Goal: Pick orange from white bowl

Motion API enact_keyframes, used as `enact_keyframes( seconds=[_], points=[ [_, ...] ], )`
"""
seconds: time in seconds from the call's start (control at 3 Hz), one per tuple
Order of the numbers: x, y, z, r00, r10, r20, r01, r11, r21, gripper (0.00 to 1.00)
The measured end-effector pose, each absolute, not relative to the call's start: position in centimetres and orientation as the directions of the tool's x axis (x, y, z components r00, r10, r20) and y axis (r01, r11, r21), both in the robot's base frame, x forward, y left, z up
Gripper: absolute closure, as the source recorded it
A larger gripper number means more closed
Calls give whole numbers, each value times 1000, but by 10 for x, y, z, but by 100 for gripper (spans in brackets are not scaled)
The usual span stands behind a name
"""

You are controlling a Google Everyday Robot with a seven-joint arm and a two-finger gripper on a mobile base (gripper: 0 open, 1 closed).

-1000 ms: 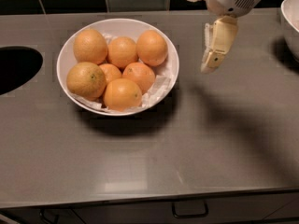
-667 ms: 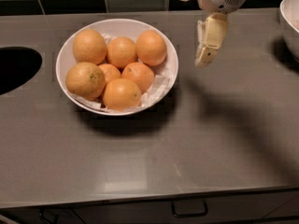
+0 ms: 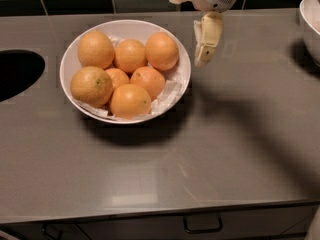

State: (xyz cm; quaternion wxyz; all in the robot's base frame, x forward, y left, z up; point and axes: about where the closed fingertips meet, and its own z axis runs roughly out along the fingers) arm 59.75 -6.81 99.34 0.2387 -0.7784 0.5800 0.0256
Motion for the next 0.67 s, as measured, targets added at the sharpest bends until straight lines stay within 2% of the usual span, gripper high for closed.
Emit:
enact_keyframes(
  seconds=[0.33,0.67],
  points=[
    [598,-68,993,326,-891,-317,-915,-214,-342,0],
    [607,-45,989,379,-870,-316,-903,-272,-334,0]
  ],
)
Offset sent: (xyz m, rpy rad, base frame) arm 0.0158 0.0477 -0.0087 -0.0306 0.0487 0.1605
